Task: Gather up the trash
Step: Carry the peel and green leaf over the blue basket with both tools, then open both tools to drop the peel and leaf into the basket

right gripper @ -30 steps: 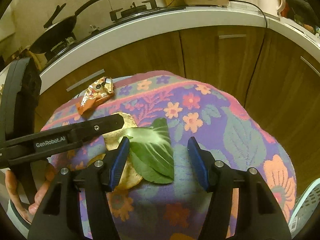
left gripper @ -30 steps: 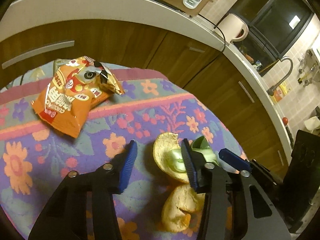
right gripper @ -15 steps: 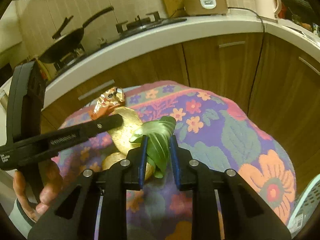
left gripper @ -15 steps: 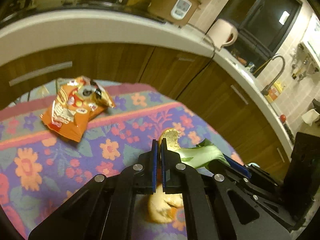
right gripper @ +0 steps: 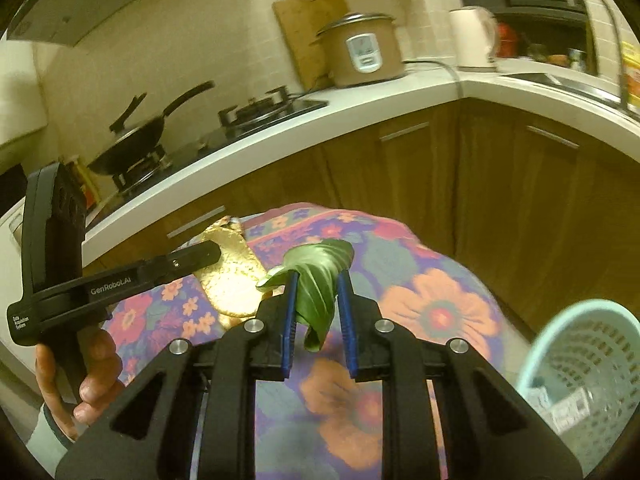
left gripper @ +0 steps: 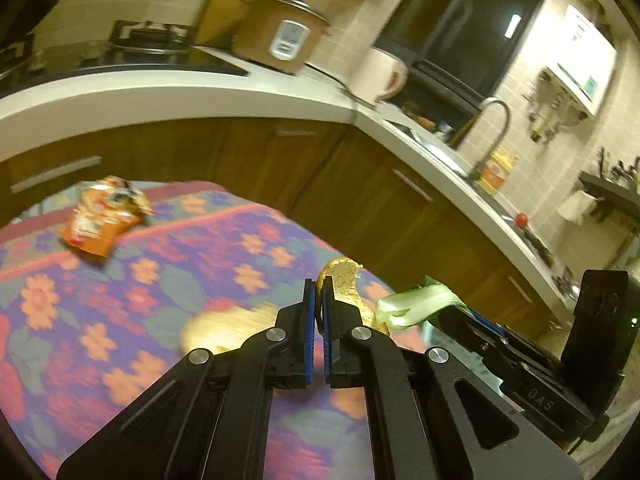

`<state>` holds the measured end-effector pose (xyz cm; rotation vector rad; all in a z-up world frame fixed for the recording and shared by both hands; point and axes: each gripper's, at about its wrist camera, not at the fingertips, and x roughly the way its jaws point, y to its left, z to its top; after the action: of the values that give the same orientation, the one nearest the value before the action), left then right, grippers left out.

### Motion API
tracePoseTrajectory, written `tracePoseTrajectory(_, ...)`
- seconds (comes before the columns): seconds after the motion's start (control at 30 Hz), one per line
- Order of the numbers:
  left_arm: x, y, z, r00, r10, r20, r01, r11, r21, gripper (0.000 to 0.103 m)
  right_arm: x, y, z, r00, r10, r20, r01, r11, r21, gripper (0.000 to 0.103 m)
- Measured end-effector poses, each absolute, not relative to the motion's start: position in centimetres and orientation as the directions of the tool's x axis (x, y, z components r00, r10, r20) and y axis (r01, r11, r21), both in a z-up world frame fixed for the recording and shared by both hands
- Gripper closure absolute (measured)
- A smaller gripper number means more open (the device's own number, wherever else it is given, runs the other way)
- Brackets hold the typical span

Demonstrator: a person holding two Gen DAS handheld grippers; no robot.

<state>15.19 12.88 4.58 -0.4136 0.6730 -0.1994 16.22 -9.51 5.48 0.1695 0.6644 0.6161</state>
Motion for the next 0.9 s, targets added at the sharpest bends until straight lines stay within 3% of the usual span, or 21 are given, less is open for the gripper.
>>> tracePoseTrajectory(0.5,16.0,-2.3,1.7,0.656,-0.452,-0.604,0.203,0.877,-0.435,0.102,13.0,-27.4,3.1,0.726,0.412,-0.551,-0.204,0.893,0.4,0.087)
tracePoseTrajectory(0.9,17.7,-11.3,-1.6,0.571,-0.459,-0.681,0.253,0.887,-0.386,0.102,14.0,-32.9,-1.7,0.664,0.317,-0.677,-0.047,0.922,0.385,0.087)
